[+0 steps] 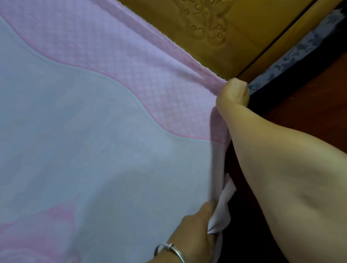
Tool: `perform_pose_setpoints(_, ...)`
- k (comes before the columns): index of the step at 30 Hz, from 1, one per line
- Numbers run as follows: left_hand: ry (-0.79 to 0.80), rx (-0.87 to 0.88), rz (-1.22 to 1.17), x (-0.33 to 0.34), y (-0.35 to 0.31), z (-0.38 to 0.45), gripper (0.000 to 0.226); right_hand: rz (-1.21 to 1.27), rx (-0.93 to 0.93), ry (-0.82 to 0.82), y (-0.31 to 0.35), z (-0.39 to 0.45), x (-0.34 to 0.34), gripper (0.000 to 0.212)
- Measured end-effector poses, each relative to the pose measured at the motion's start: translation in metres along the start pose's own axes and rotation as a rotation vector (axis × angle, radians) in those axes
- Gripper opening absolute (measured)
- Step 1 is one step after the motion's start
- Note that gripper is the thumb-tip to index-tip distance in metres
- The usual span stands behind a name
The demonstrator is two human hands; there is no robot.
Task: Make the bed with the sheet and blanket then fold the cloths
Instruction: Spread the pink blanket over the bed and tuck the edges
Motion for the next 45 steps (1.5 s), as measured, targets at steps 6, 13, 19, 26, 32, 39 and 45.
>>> perform_pose_setpoints(6,0.059,-0.043,-0.227,0.029,0.008,0.007,0.051,-0.129,-0.077,0.028,-0.001,0.009,0.018,0.037)
perform_pose_setpoints(13,-0.078,0.273,0.289,0.024,-0.001,0.014,0.046,-0.234,-0.012,0.192,-0.006,0.009,0.044,0.048)
perform_pose_setpoints(19,-0.412,0.221,0.622,-0.035,-0.008,-0.015,0.031,-0.304,-0.049,-0.054,-0.008,-0.001,0.027,0.039)
perform_pose_setpoints(26,-0.193,0.123,0.944,-0.038,0.010,-0.021,0.054,-0.301,-0.161,0.140,-0.004,-0.006,0.043,0.048)
perform_pose_setpoints(32,-0.036,0.090,1.015,-0.035,0.024,-0.012,0.058,-0.399,0.058,0.326,-0.013,-0.004,0.053,0.067)
perform_pose_setpoints(39,0.004,0.207,0.982,-0.036,0.017,-0.039,0.081,-0.335,-0.016,0.359,-0.016,-0.075,0.057,0.064)
perform_pose_setpoints(45,0.048,0.175,0.885,-0.037,0.046,-0.128,0.066,-0.372,-0.242,0.367,-0.023,-0.182,0.049,0.053)
Point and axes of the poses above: each hand's wrist, its own z-axis towards the middle knuckle, its own x-axis out of the palm, y = z × x, the point moved 7 cm from there along z, towards the middle knuckle, and after that the axes turned 1 degree about x, right-handed, at the moved point
